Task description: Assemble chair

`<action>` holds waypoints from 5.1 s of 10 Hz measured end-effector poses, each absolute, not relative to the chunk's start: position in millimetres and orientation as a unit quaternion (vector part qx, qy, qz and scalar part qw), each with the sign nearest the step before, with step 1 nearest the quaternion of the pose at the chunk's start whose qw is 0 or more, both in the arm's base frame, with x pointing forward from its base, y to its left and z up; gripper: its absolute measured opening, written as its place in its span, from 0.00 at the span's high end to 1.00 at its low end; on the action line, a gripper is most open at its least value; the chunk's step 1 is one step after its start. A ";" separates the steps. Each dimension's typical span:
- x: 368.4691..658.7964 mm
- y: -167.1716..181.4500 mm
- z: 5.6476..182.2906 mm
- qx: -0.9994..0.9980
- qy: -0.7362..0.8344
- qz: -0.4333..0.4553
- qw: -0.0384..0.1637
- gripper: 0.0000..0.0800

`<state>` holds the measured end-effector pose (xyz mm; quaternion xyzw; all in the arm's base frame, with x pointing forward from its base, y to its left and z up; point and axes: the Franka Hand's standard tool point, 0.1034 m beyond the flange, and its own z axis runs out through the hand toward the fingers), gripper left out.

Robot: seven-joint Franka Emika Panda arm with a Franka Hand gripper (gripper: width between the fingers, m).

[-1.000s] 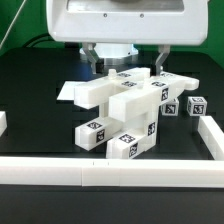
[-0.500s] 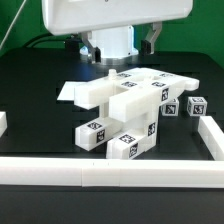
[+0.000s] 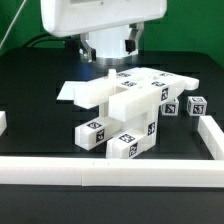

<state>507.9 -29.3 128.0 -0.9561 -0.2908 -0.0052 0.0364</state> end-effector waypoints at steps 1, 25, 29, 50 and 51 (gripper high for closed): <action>510.1 -28.3 128.7 -0.956 -0.291 -0.006 0.036 0.19; 521.4 7.7 84.1 -0.981 -0.189 -0.003 0.047 0.19; 475.5 17.4 90.3 -0.984 -0.167 0.014 0.056 0.19; 445.3 142.5 53.0 -0.998 0.050 0.006 0.037 0.19; 445.8 143.4 52.5 -0.998 0.048 0.006 0.037 0.19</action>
Offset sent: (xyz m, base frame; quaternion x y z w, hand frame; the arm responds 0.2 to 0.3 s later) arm -0.0418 -0.0105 -0.0129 0.0520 0.0296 0.0443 0.9972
